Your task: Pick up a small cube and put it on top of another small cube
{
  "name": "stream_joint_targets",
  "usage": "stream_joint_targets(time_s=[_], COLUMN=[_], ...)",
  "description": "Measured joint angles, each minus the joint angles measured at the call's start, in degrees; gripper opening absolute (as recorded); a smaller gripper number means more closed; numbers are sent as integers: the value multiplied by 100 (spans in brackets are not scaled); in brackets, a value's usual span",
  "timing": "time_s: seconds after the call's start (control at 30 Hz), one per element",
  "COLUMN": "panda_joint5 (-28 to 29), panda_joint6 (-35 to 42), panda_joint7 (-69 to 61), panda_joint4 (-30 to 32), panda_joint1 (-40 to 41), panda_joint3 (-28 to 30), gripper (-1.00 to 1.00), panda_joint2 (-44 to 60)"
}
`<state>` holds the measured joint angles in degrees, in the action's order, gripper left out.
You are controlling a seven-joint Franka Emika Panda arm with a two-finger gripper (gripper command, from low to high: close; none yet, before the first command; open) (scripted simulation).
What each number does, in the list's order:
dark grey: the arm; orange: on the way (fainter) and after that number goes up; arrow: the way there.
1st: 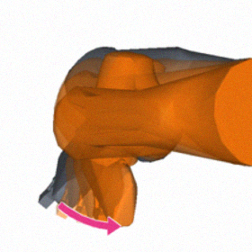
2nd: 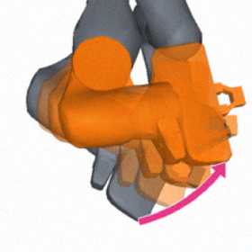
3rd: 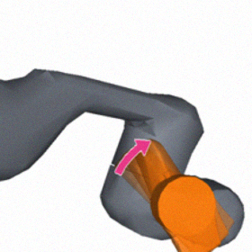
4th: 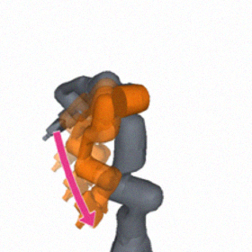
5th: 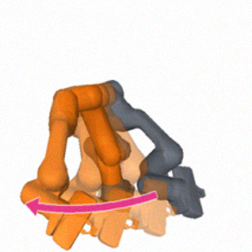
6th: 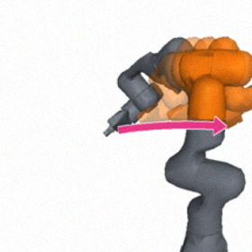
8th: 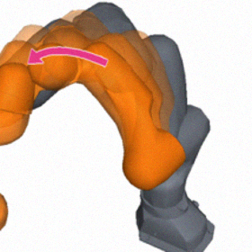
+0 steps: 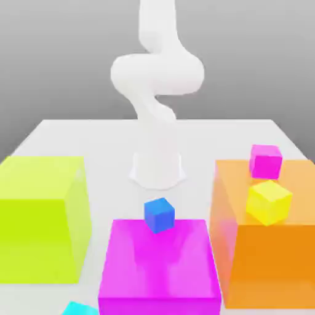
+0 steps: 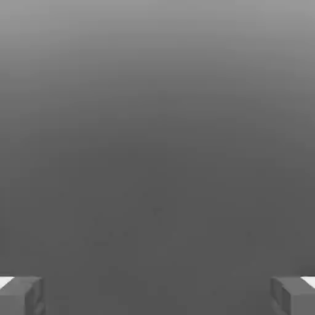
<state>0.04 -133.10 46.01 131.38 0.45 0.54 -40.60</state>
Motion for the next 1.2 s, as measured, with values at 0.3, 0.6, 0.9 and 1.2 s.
stream_joint_targets(time_s=[0.3,0.6,0.9,1.2], panda_joint5=[-32,-175,-399,-604], panda_joint6=[-488,-963,-1436,-2215], panda_joint7=[30,-20,-124,-252], panda_joint4=[-142,-282,-424,-637], panda_joint1=[165,347,620,832], panda_joint3=[222,459,551,442], gripper=[0,0,0,-100], panda_joint2=[1903,3774,5650,7100])
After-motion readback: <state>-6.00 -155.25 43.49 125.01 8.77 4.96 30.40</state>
